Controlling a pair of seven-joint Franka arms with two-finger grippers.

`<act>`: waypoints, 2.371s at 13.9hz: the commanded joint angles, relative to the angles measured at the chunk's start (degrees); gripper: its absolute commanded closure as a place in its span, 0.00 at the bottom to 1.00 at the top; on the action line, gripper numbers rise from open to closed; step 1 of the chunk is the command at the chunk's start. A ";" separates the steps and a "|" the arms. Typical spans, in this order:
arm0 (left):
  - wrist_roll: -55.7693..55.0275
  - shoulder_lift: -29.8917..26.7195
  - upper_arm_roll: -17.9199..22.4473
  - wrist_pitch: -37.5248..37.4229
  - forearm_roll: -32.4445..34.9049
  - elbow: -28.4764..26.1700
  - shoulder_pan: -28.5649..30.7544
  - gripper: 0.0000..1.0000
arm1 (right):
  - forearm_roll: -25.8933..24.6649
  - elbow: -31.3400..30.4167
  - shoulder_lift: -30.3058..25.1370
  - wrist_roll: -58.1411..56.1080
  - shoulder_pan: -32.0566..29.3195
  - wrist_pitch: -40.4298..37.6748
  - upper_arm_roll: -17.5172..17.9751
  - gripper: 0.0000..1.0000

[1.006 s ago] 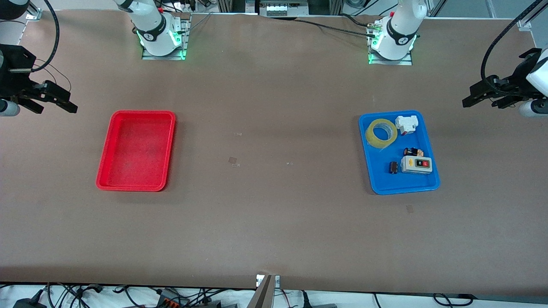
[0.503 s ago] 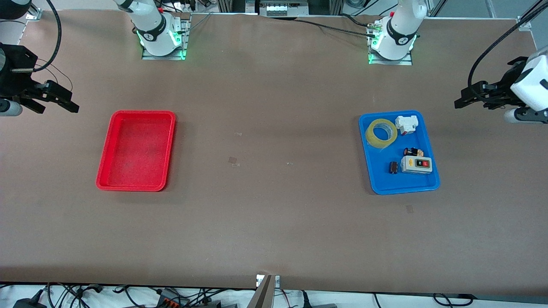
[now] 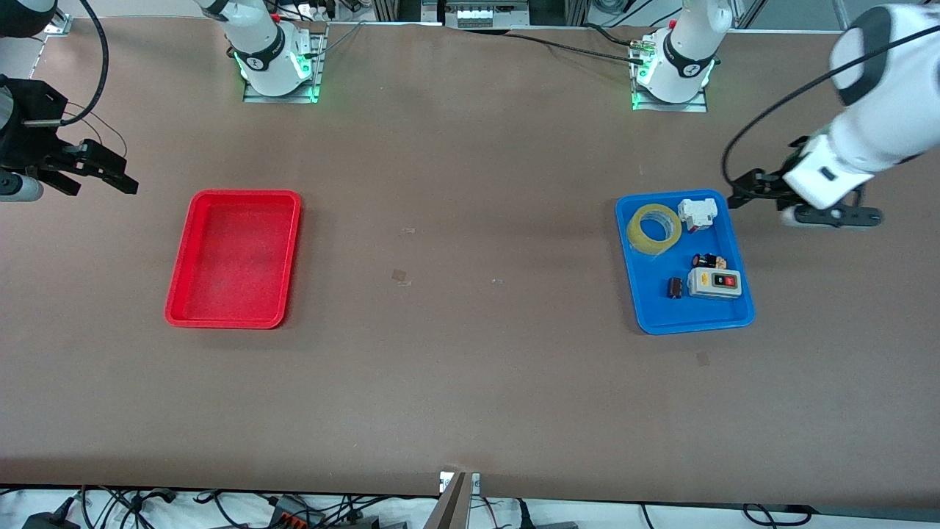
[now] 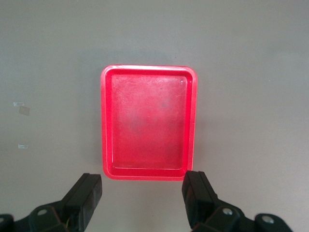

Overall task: Place and move tape with both arms
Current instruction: 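Reach the left gripper down to the yellow tape roll in the blue tray, then grasp the tape roll with the left gripper and carry it toward mid-table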

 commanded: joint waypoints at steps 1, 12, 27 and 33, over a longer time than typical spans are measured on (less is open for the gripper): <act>0.40 -1.81 -1.95 10.71 1.31 -10.77 0.50 0.00 | 0.44 -0.57 -0.66 -1.00 0.00 0.10 0.07 0.00; -0.30 16.56 -2.31 25.16 1.31 -13.95 -0.03 0.00 | 0.44 -0.57 -0.49 -1.00 0.09 -0.25 0.07 0.00; -1.09 19.03 -3.10 0.06 1.31 4.64 -1.16 1.00 | 0.44 -0.57 -0.40 -1.00 0.09 -0.16 0.07 0.00; -22.84 29.20 -3.10 -5.25 -2.19 20.46 -16.52 1.00 | 0.44 -0.31 -0.40 -0.82 0.18 0.45 0.16 0.00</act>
